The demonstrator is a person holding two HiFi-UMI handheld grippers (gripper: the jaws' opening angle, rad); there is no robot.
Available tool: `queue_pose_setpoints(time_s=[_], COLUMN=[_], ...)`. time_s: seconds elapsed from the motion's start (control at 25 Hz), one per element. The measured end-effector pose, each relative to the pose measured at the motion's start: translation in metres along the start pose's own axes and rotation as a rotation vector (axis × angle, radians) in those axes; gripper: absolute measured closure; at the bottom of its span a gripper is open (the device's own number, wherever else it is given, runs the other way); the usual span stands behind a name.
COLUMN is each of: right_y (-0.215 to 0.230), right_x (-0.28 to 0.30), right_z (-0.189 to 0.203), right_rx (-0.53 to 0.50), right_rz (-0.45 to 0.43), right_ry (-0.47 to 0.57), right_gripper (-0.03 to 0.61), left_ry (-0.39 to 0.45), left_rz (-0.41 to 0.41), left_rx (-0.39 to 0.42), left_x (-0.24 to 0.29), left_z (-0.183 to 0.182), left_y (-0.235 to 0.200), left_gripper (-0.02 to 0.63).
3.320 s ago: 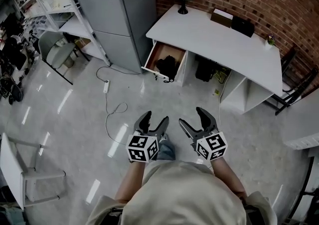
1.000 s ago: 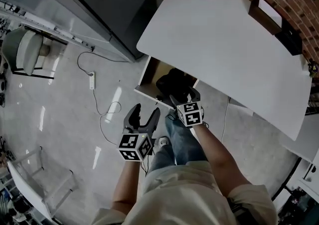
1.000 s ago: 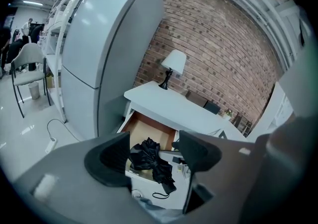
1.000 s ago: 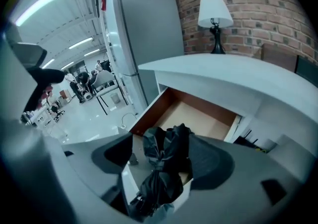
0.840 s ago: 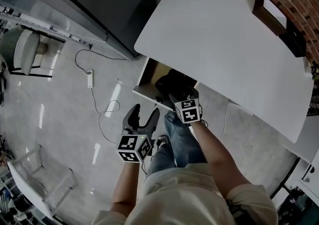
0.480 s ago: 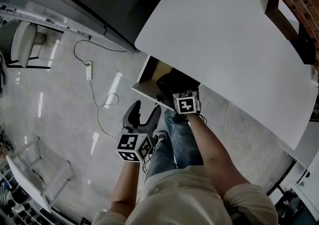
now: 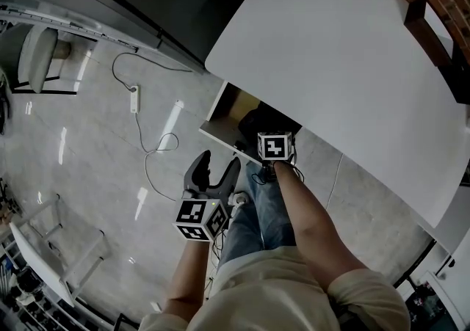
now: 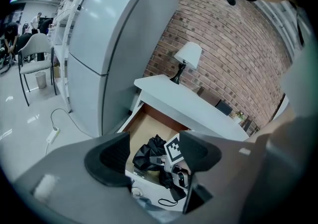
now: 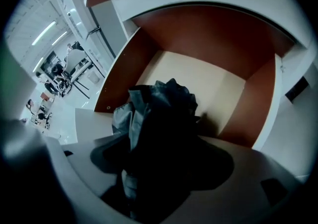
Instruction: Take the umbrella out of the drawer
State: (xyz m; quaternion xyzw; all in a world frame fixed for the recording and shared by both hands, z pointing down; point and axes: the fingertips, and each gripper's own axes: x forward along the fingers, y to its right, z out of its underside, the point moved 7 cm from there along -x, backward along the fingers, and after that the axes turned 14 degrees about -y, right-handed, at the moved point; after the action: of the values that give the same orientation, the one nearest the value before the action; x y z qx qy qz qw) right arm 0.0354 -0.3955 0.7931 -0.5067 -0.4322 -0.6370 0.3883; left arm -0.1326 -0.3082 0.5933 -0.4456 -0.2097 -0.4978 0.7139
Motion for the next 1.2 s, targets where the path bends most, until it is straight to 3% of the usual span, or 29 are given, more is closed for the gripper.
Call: queue_pose_setpoints(time_s=[0.16, 0.36, 0.72, 1.2], right_y=[0.002, 0.003, -0.003, -0.046], right_x=[0.003, -0.003, -0.053, -0.176], right_z=[-0.002, 0.0, 0.025, 0.083], right_rx=[0.002, 0.031, 0.019, -0.025], right_rz=[-0.008, 0.006, 0.016, -0.027], right_ry=[-0.044, -0.039, 0.099, 0.346], right_gripper=[0.243, 0.323, 0.347, 0.348], left_ry=[-0.003, 0.007, 0.052, 0.108], left_rz=[-0.004, -0.012, -0.006, 0.019], left_rx=[-0.005, -0.013, 0.028, 0.097], left_x=[-0.001, -0.011, -0.046, -0.125], left_z=[0.006, 0.012, 0.025, 0.063], left_y=[-0.003, -0.005, 0.002, 0.034], left_gripper=[0.316, 0.316, 0.316, 0.316])
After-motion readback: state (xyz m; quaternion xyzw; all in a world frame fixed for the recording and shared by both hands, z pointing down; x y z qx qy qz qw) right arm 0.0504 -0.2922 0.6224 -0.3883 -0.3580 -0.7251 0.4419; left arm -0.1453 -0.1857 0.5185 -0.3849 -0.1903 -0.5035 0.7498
